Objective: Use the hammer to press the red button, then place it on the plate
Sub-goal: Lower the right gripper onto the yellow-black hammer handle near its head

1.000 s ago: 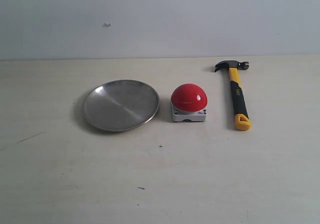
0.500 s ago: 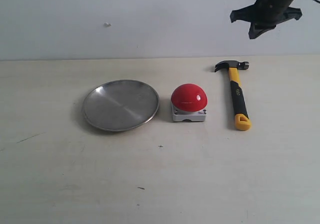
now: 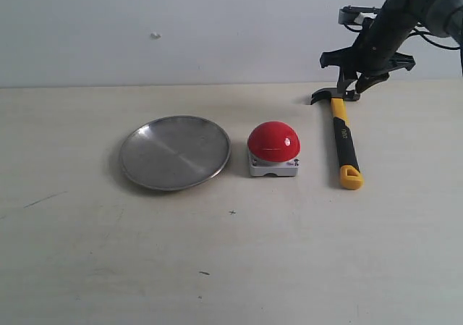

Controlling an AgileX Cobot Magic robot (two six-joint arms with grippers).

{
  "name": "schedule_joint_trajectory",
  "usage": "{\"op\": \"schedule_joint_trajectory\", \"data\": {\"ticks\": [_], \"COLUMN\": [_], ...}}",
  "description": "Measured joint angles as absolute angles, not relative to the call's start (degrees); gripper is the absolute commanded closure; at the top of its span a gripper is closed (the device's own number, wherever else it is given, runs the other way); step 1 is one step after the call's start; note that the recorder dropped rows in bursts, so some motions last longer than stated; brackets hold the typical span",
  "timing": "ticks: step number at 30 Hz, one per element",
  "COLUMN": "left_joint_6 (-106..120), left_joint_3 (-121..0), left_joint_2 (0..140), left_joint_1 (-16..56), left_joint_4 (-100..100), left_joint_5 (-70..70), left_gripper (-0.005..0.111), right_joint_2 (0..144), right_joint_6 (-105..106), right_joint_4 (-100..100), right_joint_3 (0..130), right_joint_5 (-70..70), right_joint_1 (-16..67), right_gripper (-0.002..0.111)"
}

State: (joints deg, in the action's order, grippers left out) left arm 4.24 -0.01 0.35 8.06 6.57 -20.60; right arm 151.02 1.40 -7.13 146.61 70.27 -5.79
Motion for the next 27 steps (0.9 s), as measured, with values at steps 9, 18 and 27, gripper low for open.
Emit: {"op": "schedule_joint_trajectory", "data": {"ticks": [9,18,27], "left_joint_6": [4.24,4.24,4.24], "left_joint_3": [-0.01,-0.01,-0.01], "left_joint_2": [0.35,0.35,0.35], "left_joint_1": [8.06,8.06,8.06], "left_joint_4": [6.57,6.57,6.57], "left_joint_5": [-20.60,-20.60,-20.60], "left_gripper": [0.107,0.107,0.107], "right_joint_2": [151.56,155.03,155.03], "right_joint_6": [0.00,-1.26,-3.48], "right_joint_4": [-7.36,-7.83,-10.05], "right_joint_3": [146.71,146.84,146.84], "right_joint_5": [70.27,70.25,70.25], "right_joint_1": [-5.79,-5.79,-5.41], "right_gripper": [0.065,0.065,0.065]}}
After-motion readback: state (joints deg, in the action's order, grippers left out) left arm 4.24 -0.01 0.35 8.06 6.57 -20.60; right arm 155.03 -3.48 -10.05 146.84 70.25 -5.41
